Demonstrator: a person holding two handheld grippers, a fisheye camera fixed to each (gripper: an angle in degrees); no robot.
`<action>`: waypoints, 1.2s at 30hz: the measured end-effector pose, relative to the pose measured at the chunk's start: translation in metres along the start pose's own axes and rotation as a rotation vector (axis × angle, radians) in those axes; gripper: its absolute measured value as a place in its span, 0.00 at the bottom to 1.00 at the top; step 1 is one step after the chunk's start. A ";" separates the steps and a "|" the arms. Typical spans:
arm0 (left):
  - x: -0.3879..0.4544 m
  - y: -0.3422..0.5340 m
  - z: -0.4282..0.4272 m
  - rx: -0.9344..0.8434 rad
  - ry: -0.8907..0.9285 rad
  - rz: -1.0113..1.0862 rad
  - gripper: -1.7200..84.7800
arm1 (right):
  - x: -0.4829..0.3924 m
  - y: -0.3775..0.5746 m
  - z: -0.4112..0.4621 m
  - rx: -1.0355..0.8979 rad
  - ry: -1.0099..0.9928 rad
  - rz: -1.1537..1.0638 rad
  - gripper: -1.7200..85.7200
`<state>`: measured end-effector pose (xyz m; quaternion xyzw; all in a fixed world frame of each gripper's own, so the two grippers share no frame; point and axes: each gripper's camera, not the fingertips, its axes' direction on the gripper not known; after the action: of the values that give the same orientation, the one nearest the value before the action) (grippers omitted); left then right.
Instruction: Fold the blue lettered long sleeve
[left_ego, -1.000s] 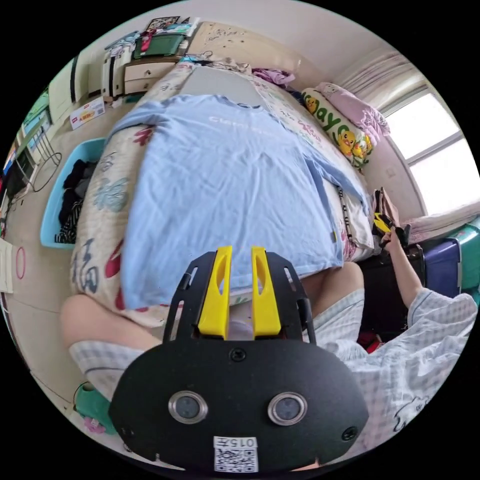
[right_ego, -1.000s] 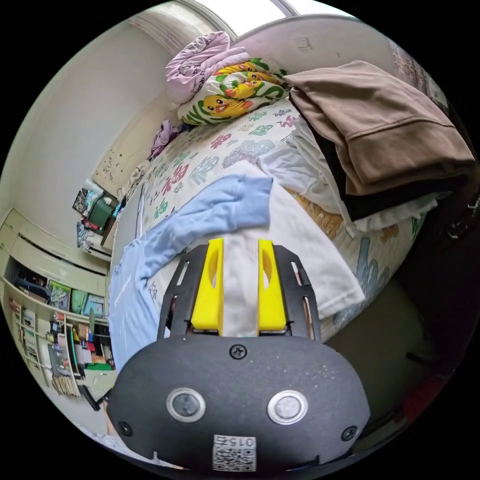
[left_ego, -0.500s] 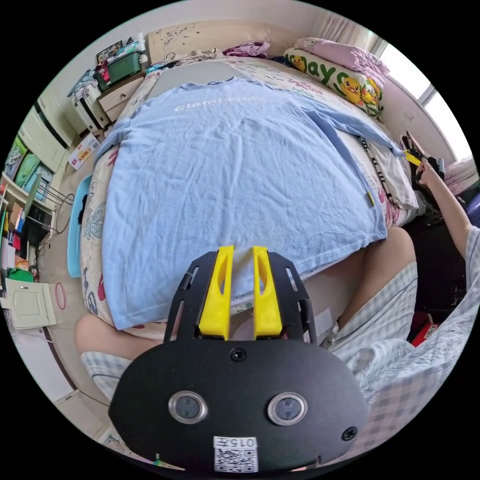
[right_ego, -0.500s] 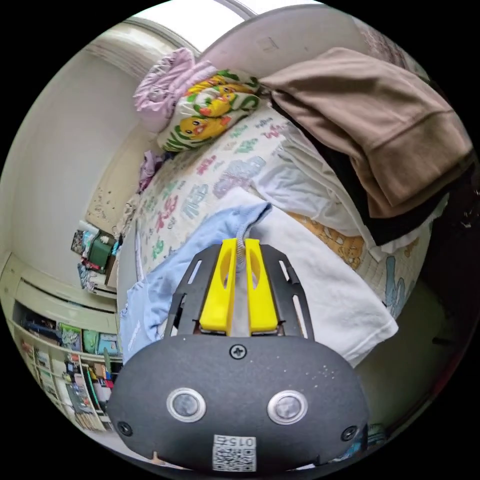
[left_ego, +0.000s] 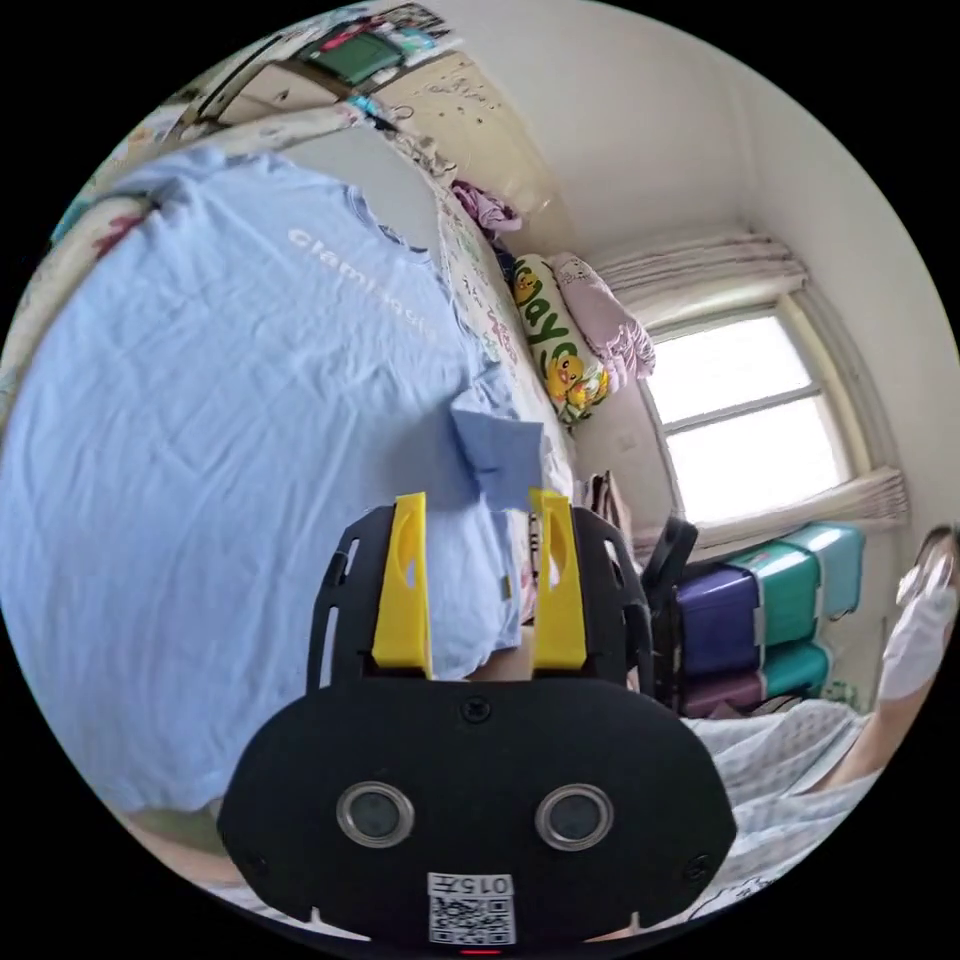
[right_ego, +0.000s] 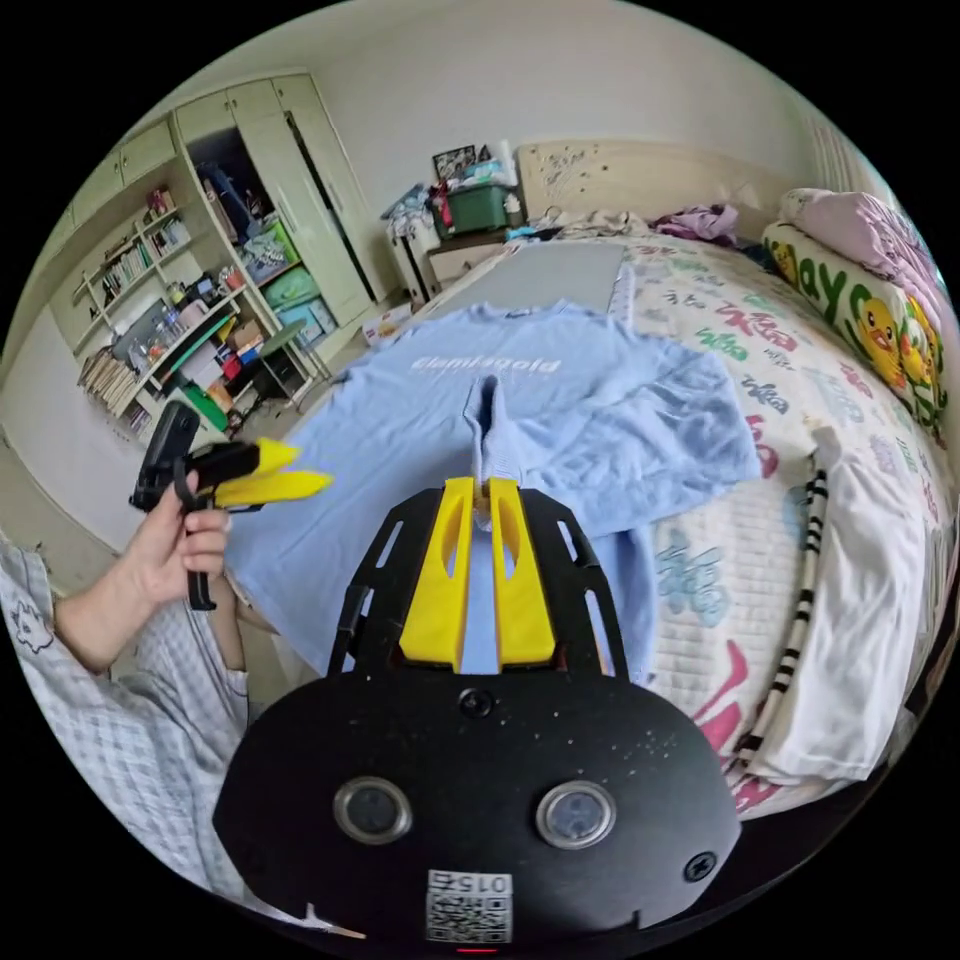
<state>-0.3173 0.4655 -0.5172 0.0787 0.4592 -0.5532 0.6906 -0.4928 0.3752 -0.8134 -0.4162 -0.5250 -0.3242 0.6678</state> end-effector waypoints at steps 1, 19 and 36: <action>-0.013 -0.011 0.012 -0.017 0.062 -0.050 0.22 | -0.013 -0.002 0.003 -0.019 0.029 -0.016 0.05; -0.053 -0.023 -0.041 0.099 0.092 -0.055 0.02 | -0.034 -0.027 -0.140 0.007 0.156 -0.030 0.08; -0.175 0.115 -0.206 0.168 -0.284 -0.118 0.04 | 0.084 -0.060 -0.224 -0.064 0.193 0.146 0.10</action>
<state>-0.3281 0.7567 -0.5533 0.0302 0.3129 -0.6349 0.7057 -0.4279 0.1482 -0.7422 -0.4413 -0.4159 -0.3297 0.7236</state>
